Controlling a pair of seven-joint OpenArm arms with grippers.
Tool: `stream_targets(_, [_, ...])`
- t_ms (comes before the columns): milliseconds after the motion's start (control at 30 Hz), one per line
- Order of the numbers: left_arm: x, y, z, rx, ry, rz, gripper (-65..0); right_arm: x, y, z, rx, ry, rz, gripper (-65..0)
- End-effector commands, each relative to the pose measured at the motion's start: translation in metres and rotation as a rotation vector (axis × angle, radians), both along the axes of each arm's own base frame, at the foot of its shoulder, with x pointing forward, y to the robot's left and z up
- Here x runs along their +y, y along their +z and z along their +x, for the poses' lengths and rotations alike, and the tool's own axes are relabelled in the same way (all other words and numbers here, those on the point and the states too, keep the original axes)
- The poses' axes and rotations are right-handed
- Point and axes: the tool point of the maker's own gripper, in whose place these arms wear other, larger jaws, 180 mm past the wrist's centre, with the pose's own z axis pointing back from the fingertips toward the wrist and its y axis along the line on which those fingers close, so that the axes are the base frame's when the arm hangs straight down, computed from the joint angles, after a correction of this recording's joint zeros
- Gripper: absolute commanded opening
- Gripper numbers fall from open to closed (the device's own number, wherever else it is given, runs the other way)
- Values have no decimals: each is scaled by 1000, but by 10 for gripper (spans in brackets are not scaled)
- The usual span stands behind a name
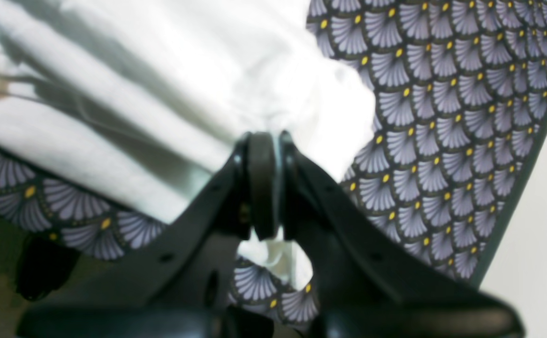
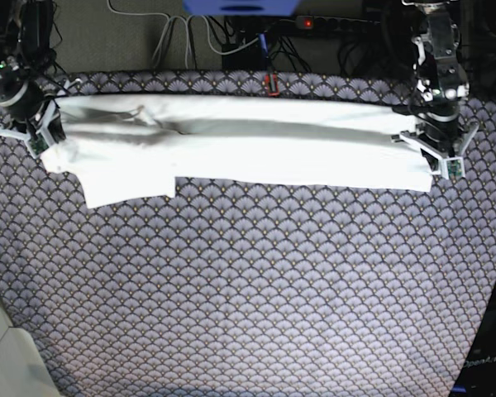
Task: Fold the T-shirt properly
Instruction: 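Lift that edge and fold it over onto the first fold, then lower the folded edge and open both grippers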
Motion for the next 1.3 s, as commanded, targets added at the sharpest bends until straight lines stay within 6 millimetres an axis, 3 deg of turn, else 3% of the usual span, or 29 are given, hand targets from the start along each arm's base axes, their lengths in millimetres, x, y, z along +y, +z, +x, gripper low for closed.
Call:
stream_targets(0, [8, 14, 8, -47, 5, 29, -542, -4, 10, 6, -31, 6, -12, -643])
stream_targets(167, [7, 14, 7, -46, 3, 29, -429, -6, 3, -5, 10, 1, -25, -490])
stream_targets(333, [7, 13, 6, -42, 3, 29, -418, -9, -2, -12, 44, -7, -37, -381])
stream_targets(433, [7, 12, 5, -39, 2, 29, -417, -11, -1, -12, 43, -9, -40, -360])
stream_targets(600, [7, 11, 3, -35, 3, 29, -417, -45, 16, -13, 0, -99, -81, -360])
stream_targets(833, [6, 10, 3, -33, 2, 27, -417, -72, 50, 8, -112, -166, -81, -360])
stream_targets(967, [6, 7, -2, -22, 2, 27, -417, -68, 57, 22, -148, -157, -72, -358])
stream_targets(1267, [6, 7, -2, -21, 2, 27, -416, -12, 56, 86, -99, -35, -70, -356])
